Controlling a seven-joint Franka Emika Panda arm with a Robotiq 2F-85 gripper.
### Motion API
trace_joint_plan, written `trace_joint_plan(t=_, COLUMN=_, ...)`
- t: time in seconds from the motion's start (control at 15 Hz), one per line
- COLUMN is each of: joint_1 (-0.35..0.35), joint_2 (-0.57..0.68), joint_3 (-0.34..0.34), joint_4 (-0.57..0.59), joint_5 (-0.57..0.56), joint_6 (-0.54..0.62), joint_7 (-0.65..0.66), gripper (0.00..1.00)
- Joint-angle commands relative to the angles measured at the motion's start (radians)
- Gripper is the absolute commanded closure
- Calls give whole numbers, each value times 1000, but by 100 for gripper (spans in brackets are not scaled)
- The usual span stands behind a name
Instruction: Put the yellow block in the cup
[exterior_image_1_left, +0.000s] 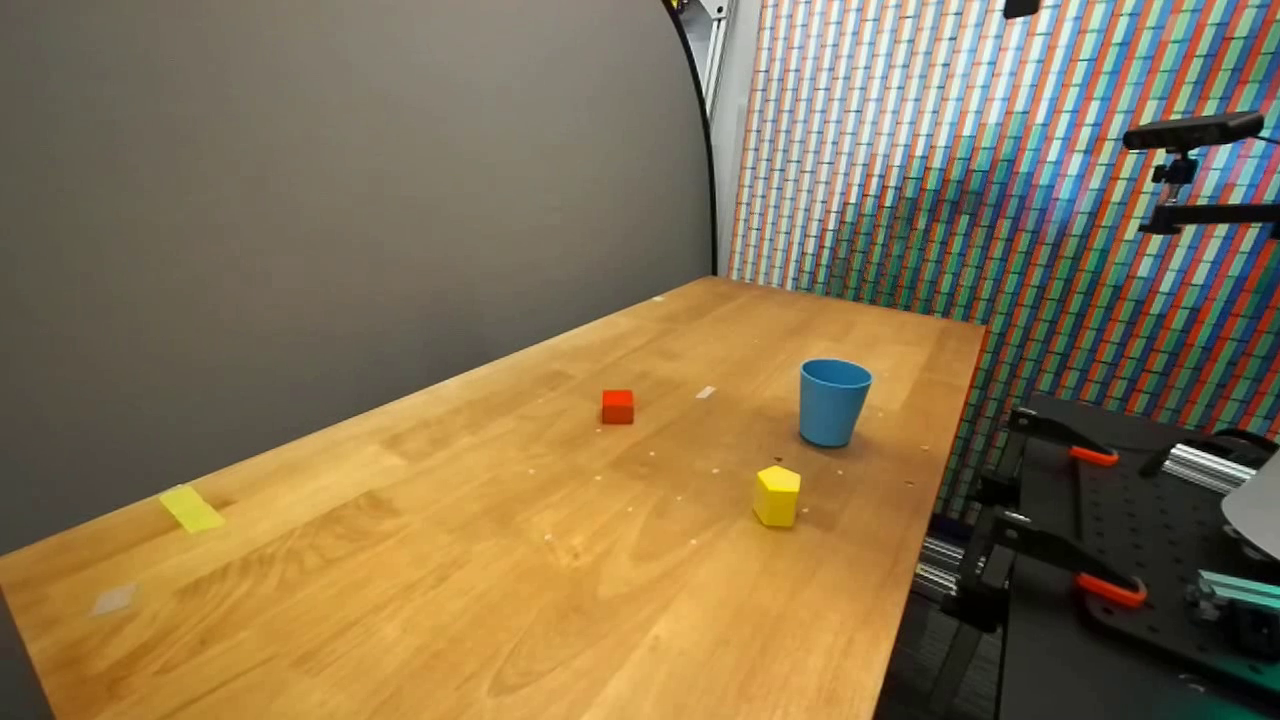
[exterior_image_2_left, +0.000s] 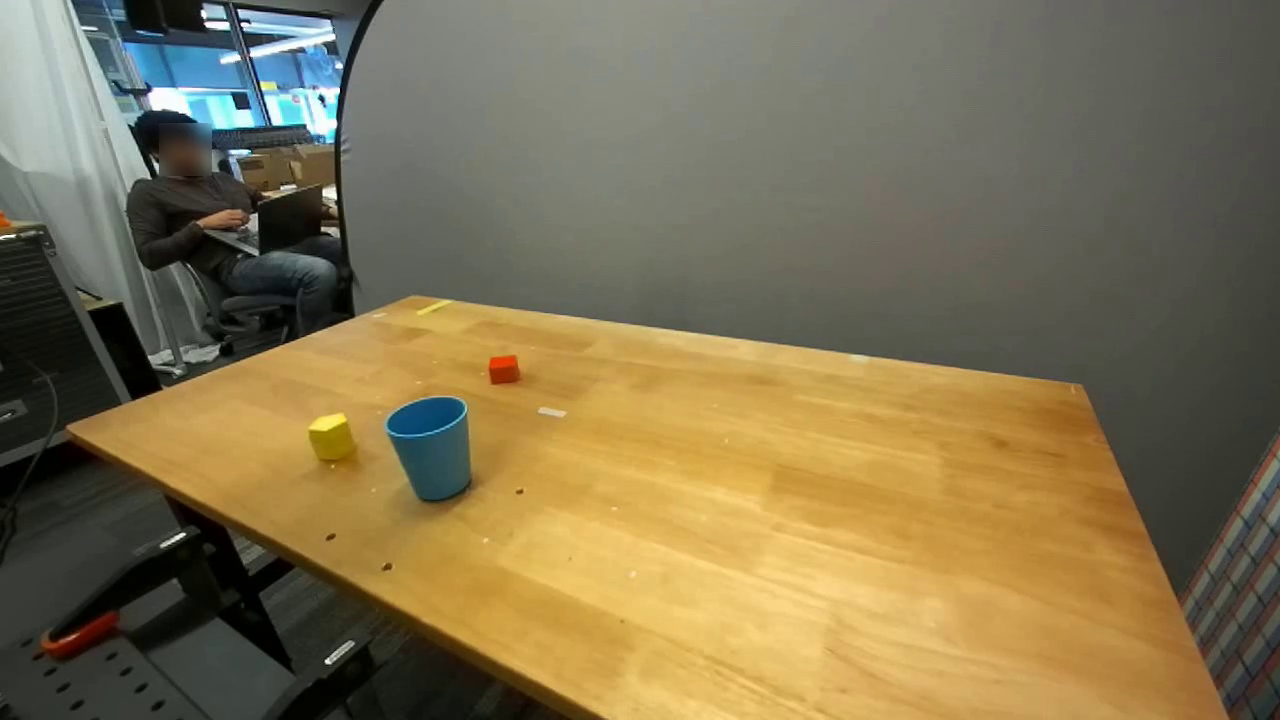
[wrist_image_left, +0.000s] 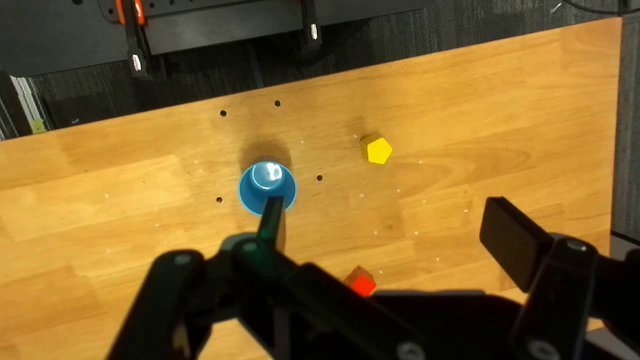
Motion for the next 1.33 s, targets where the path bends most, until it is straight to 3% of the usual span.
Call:
trace_joint_plan(t=0.0, joint_1=-11, joint_2=0, joint_3=8, joint_4=3, joint_5=5, joint_6=-4, joint_7=-5, gripper=0)
trace_joint_plan(t=0.2, joint_1=-11, joint_2=0, joint_3=8, joint_4=3, joint_5=5, joint_6=-4, joint_7=-5, gripper=0)
trace_joint_plan(t=0.4, joint_1=10, joint_2=47, joint_3=75, joint_4=10, joint_5=13, joint_6=85, joint_7=32, gripper=0)
trace_joint_plan(t=0.8, joint_1=105, joint_2=287, joint_3=277, joint_4=13, joint_5=22, joint_6=388, joint_7=138, gripper=0)
trace_joint_plan(t=1.07, joint_1=118, joint_2=432, joint_3=300, joint_4=-42, joint_5=1, joint_6=610, joint_7=207, gripper=0)
trace_joint_plan(t=1.27, joint_1=103, joint_2=520, joint_3=291, joint_4=-105, joint_5=-95, joint_6=767, joint_7=272, gripper=0)
